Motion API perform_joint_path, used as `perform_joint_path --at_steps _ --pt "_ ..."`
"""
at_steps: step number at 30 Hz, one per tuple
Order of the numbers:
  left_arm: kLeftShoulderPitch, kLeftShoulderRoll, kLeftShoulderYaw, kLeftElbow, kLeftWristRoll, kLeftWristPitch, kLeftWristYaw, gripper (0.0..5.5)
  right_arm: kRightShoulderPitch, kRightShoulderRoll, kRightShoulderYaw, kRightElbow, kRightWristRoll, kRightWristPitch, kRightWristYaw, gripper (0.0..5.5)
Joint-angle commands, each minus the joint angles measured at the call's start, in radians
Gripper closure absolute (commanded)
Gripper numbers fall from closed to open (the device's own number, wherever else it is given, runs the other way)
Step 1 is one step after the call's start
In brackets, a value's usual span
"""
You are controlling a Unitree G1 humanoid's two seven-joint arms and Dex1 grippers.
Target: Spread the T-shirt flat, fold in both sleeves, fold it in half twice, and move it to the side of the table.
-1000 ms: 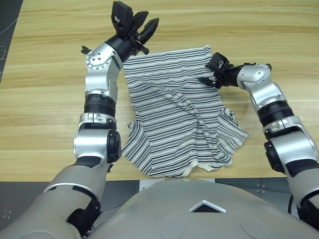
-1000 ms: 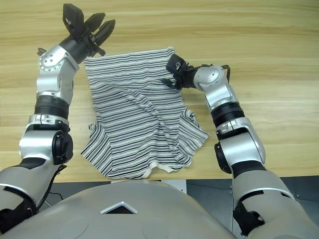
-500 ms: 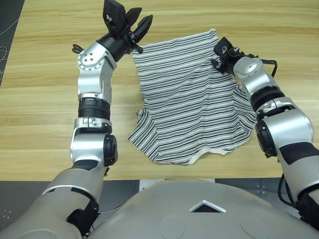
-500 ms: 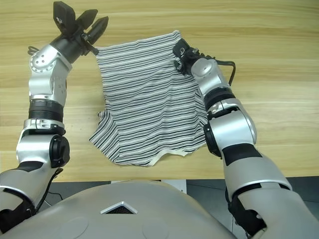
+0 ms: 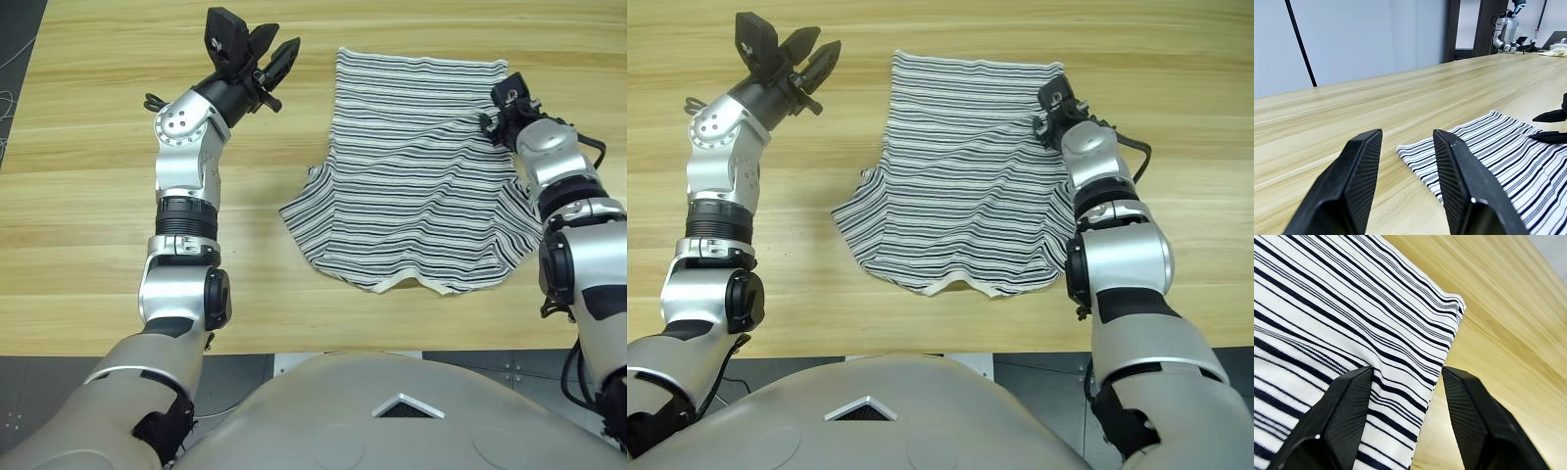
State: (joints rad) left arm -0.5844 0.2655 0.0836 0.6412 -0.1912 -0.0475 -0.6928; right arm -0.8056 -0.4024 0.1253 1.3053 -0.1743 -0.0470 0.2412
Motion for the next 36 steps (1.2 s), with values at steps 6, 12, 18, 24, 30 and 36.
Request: perform_joint_path --at_steps 6,12,18,24,30,36 --pt "0.105 -0.009 0.026 -0.214 -0.053 0.065 0.044 3.56 0.040 0.130 -0.341 -0.256 0.406 -0.353 0.221 2.91" --pt "0.474 -0.040 0.112 -0.781 -0.298 0.468 0.216 3.56 0.198 0.200 -0.398 -0.713 0.595 -0.279 0.271 2.91" --pt "0.843 -0.052 0.247 -1.006 -0.435 0.750 0.393 3.56 0.394 0.301 -0.342 -1.080 0.602 -0.200 0.155 2.91" --pt "0.920 -0.052 0.242 -1.007 -0.480 0.887 0.450 3.56 0.451 0.360 -0.272 -1.210 0.558 -0.199 0.102 2.91" --pt "0.817 -0.061 0.169 -0.866 -0.495 0.994 0.452 3.56 0.488 0.375 -0.228 -1.248 0.522 -0.204 0.094 2.91" --pt "0.734 -0.082 0.129 -0.785 -0.525 1.030 0.442 3.56 0.510 0.384 -0.195 -1.276 0.493 -0.206 0.087 2.91"
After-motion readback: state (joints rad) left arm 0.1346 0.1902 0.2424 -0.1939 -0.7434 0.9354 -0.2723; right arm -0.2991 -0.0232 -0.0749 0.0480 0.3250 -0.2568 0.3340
